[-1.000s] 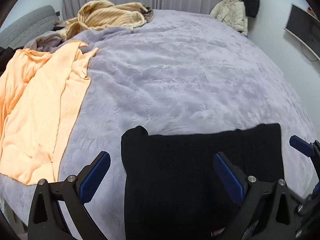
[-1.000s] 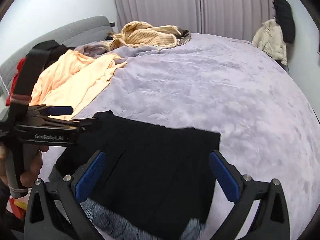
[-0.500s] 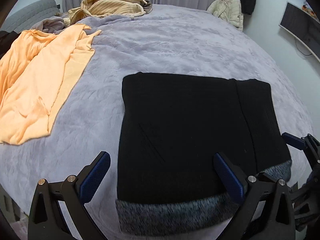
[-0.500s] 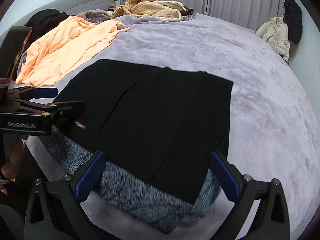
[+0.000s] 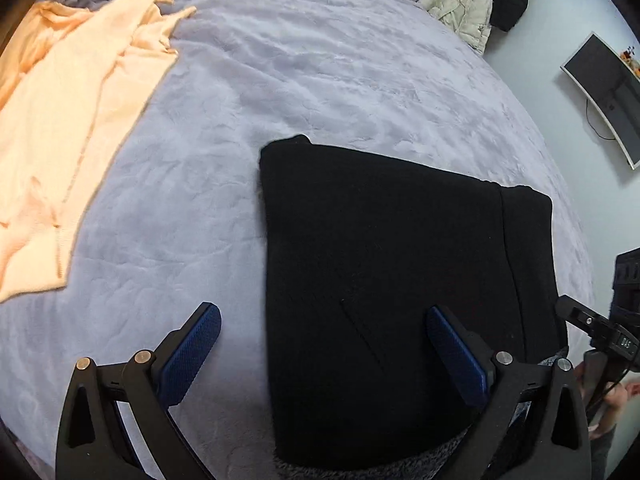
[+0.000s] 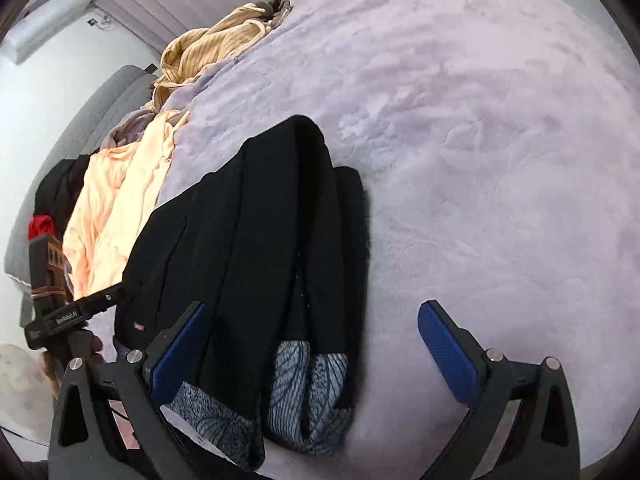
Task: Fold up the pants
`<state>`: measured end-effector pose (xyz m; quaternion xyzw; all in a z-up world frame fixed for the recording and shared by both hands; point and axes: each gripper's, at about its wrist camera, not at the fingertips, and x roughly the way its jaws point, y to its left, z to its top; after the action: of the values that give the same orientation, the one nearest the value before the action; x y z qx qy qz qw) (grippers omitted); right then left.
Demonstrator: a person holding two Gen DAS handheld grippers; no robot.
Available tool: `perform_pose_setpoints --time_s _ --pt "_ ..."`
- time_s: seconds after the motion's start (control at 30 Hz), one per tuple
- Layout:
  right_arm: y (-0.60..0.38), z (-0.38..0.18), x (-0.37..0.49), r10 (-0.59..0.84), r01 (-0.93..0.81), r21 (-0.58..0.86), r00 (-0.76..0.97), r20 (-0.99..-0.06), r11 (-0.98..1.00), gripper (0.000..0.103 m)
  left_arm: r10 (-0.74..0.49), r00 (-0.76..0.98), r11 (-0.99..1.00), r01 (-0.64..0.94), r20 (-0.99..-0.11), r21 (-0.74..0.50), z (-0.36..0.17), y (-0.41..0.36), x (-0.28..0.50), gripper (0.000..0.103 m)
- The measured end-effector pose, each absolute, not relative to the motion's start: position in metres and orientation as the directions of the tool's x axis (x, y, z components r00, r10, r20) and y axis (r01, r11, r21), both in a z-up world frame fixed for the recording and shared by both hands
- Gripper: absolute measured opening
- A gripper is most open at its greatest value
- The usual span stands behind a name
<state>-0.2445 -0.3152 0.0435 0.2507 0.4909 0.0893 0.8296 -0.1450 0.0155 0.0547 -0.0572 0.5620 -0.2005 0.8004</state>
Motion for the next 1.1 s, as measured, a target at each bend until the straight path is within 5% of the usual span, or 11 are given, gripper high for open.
perform_pose_setpoints --time_s 0.2,0.27,0.4,0.57,0.93,1.03,1.1 --pt "-0.272 0.023 -0.216 0.479 -0.048 0.514 0.442 -0.758 0.857 0.103 -0.446 0.226 0.884 0.261 -0.866 -0.387 0.036 -0.015 -0.137 0.103" --pt "-0.263 0.030 -0.215 0.458 -0.085 0.474 0.449 -0.767 0.877 0.097 -0.425 0.242 0.886 0.309 -0.872 -0.346 0.047 -0.026 -0.140 0.090" --pt "-0.271 0.054 -0.226 0.457 -0.149 0.445 0.489 -0.743 0.883 0.063 -0.400 0.264 0.889 0.344 -0.878 -0.302 0.064 -0.031 -0.147 0.065" --pt "-0.270 0.081 -0.227 0.452 -0.177 0.427 0.523 -0.722 0.887 0.059 -0.393 0.310 0.891 0.362 -0.866 -0.274 0.101 -0.046 -0.151 0.052" --pt "-0.346 0.104 -0.154 0.353 -0.090 0.375 0.588 -0.728 0.923 0.059 -0.444 0.266 0.871 0.350 -0.855 -0.343 0.093 -0.127 -0.055 0.053" --pt "-0.362 0.081 -0.132 0.343 -0.037 0.387 0.546 -0.764 0.921 0.064 -0.376 0.249 0.902 0.321 -0.892 -0.290 0.061 -0.142 -0.037 0.074" --pt "-0.374 0.065 -0.127 0.350 0.010 0.414 0.516 -0.782 0.910 0.080 -0.362 0.264 0.911 0.304 -0.894 -0.279 0.051 -0.139 -0.036 0.089"
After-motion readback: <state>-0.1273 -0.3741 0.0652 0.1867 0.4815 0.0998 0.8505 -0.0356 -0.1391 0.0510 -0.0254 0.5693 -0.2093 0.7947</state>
